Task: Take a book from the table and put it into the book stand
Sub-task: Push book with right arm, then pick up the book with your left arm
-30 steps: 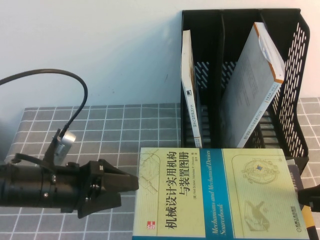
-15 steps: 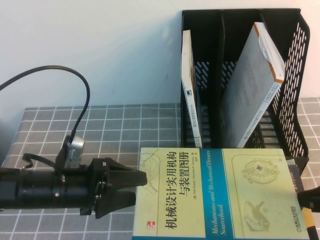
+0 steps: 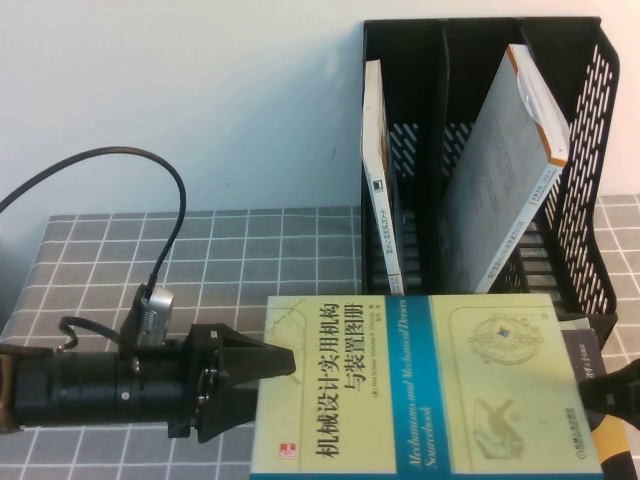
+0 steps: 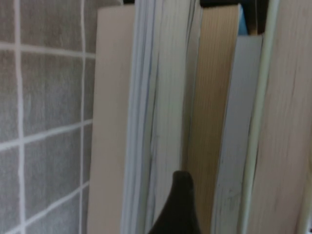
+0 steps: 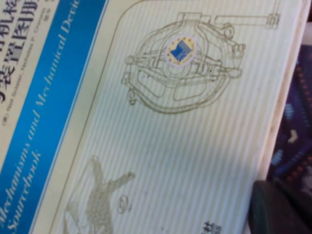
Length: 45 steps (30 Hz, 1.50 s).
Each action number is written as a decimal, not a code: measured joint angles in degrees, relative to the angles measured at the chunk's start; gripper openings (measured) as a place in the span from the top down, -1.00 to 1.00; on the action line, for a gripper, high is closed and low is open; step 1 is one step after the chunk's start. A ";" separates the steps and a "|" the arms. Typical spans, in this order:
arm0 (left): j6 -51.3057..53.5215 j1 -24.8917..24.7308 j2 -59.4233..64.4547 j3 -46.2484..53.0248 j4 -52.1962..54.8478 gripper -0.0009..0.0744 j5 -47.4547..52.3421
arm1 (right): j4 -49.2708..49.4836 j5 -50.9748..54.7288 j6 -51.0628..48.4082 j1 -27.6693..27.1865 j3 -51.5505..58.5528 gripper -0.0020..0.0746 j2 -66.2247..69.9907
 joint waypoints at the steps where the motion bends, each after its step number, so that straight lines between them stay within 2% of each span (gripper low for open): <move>1: 0.28 0.00 0.11 0.00 -0.64 -0.53 0.00 | 1.01 -0.13 -0.67 0.45 0.00 0.95 0.60; 10: 0.57 0.00 0.25 -0.23 -1.10 -0.53 0.00 | 7.43 -0.07 -4.19 2.26 -0.10 0.95 3.03; 18: 0.66 0.00 0.25 -0.23 -1.10 -0.50 0.00 | 8.18 0.08 -5.85 2.26 -0.10 0.95 3.26; 21: 0.66 0.00 0.25 -0.23 -1.10 -0.36 0.00 | 8.27 0.08 -5.95 2.26 -0.10 0.95 3.26; 27: 2.31 0.00 0.25 -0.23 -0.14 0.25 -0.12 | 8.41 0.08 -6.43 2.26 -0.10 0.95 3.26; 36: 1.02 0.58 -1.86 -0.23 1.09 0.27 -0.30 | 8.51 -0.03 -9.87 2.40 -0.10 0.95 2.10; 45: -8.38 1.30 -16.63 -0.23 4.04 0.44 -1.13 | 5.44 -7.62 -10.64 2.44 -0.10 0.95 -12.92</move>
